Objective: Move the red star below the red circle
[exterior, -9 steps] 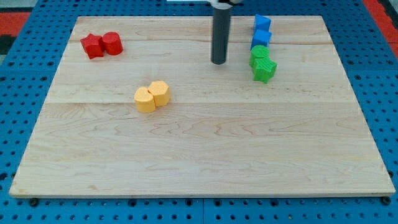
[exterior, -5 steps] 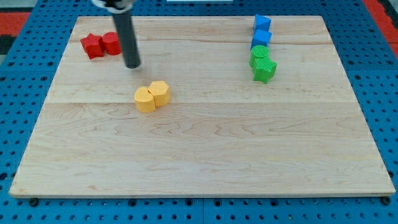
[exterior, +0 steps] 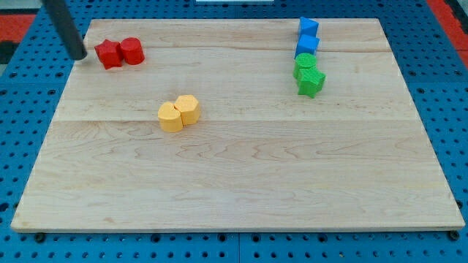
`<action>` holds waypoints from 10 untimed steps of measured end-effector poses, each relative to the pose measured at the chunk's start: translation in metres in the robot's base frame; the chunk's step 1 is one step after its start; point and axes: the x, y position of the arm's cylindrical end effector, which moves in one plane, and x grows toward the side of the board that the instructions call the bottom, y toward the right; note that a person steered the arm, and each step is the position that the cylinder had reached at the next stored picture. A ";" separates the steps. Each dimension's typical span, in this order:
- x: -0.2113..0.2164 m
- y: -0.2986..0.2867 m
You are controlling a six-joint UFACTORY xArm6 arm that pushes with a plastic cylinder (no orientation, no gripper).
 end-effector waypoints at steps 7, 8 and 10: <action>0.053 0.000; 0.053 0.040; 0.063 0.059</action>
